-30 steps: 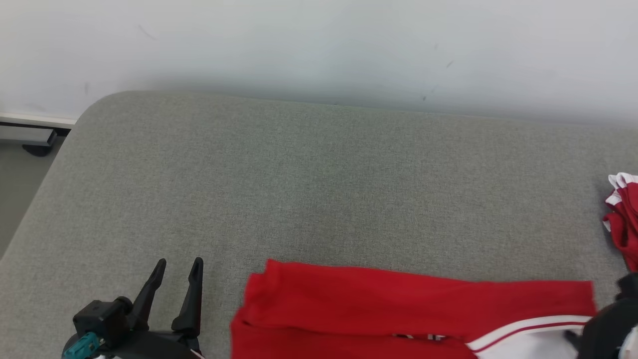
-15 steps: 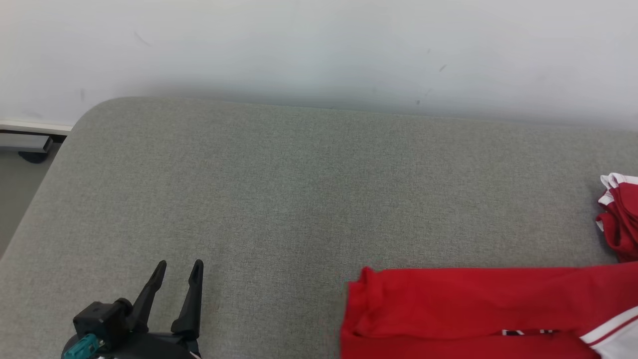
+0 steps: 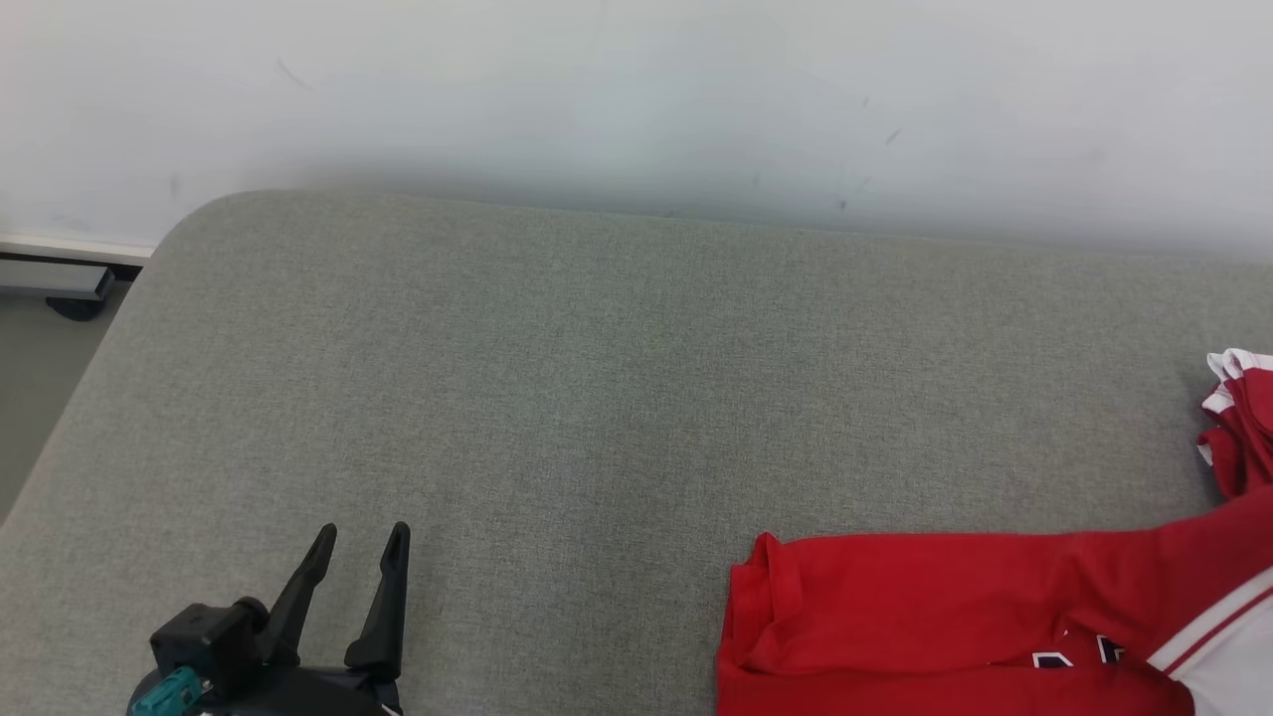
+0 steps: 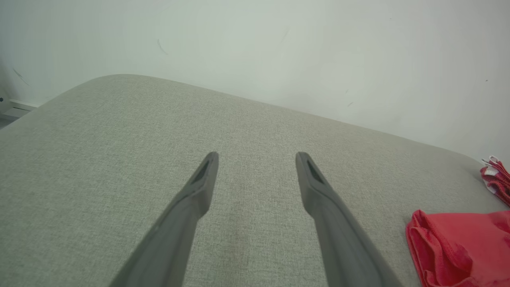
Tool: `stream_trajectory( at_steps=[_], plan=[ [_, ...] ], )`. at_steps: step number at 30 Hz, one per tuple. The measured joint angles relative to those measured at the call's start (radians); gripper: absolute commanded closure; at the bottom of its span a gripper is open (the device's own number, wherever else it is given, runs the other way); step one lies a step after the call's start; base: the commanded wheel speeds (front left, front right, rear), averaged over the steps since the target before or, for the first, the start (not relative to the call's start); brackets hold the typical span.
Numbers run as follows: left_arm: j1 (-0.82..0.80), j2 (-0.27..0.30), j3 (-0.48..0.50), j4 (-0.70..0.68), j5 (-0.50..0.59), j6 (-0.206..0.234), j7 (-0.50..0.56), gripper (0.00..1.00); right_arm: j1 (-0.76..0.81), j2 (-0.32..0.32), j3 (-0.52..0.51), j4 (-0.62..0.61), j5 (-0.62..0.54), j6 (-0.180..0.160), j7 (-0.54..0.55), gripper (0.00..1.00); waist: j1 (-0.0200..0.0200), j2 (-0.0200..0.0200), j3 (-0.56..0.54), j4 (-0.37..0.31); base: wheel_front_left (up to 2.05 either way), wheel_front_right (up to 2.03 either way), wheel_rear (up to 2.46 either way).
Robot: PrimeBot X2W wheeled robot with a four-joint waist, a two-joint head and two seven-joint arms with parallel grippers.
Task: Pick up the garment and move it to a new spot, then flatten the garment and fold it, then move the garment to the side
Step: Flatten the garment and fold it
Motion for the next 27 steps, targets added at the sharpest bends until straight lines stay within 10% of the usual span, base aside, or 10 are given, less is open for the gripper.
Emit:
stream_trajectory(
  at_steps=[27],
  plan=[
    [-0.024, 0.004, -0.01, 0.003, -0.007, 0.001, 0.0, 0.0, 0.025, 0.001, 0.688, 0.153, 0.318, 0.0, -0.119, 1.0, 0.0, 0.0, 0.019, 0.018, 0.0, 0.0, 0.0]
  ],
)
